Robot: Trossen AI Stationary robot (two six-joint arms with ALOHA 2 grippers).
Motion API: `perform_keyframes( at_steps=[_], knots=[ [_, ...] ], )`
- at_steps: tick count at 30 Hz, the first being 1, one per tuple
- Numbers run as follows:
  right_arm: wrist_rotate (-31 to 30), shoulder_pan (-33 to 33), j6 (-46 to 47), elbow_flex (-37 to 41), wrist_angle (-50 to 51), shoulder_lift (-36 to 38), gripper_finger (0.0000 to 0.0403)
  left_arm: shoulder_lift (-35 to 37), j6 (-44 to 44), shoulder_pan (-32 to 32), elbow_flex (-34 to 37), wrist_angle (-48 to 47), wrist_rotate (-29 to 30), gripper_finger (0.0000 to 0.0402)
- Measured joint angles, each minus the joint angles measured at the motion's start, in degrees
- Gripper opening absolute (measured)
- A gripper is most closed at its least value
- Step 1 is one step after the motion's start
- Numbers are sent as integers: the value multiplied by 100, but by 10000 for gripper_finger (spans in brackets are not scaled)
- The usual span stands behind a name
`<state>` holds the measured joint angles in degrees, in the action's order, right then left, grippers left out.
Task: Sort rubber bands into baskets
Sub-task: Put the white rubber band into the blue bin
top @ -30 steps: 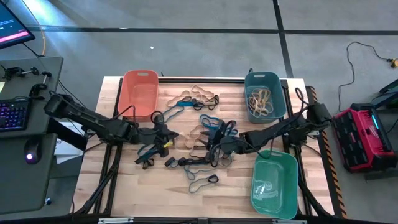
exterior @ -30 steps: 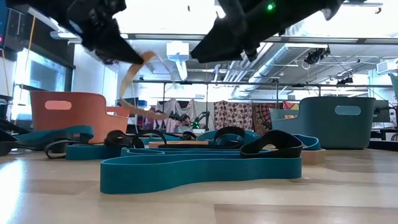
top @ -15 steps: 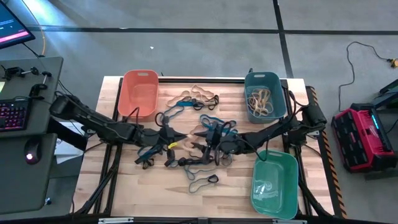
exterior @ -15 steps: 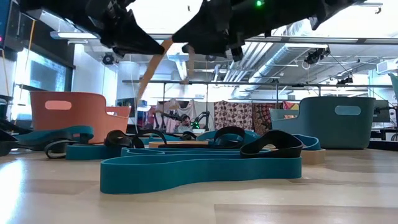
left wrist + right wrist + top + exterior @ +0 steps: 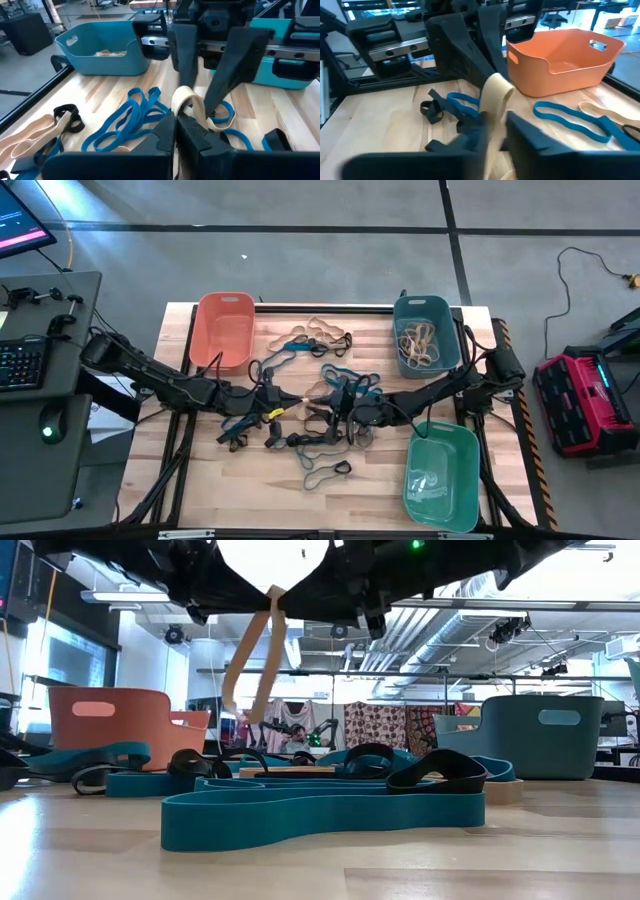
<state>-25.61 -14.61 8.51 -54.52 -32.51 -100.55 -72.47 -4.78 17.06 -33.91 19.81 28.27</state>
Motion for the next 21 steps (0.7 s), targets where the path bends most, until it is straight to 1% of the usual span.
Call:
perform_keyframes(
  at_steps=[1,2,3,7,10,14,17,21],
  knots=[
    [62,0,-8,0,6,0,27,0,13,0,0,3,-22,3],
    [120,0,-61,0,4,0,14,0,36,0,0,15,-30,4],
    [184,0,-100,0,0,0,9,0,46,0,0,25,-28,5],
    [481,0,-63,0,-29,0,26,0,55,0,0,24,-28,6],
    [657,0,-102,0,-155,0,17,0,63,-2,0,15,-28,7],
    [698,0,10,0,-296,0,7,0,199,-2,0,22,-28,7],
    [700,0,8,0,-305,0,22,0,206,-2,0,28,-28,2],
    [744,0,52,0,-306,0,66,0,206,-2,0,65,-29,1]
  ],
)
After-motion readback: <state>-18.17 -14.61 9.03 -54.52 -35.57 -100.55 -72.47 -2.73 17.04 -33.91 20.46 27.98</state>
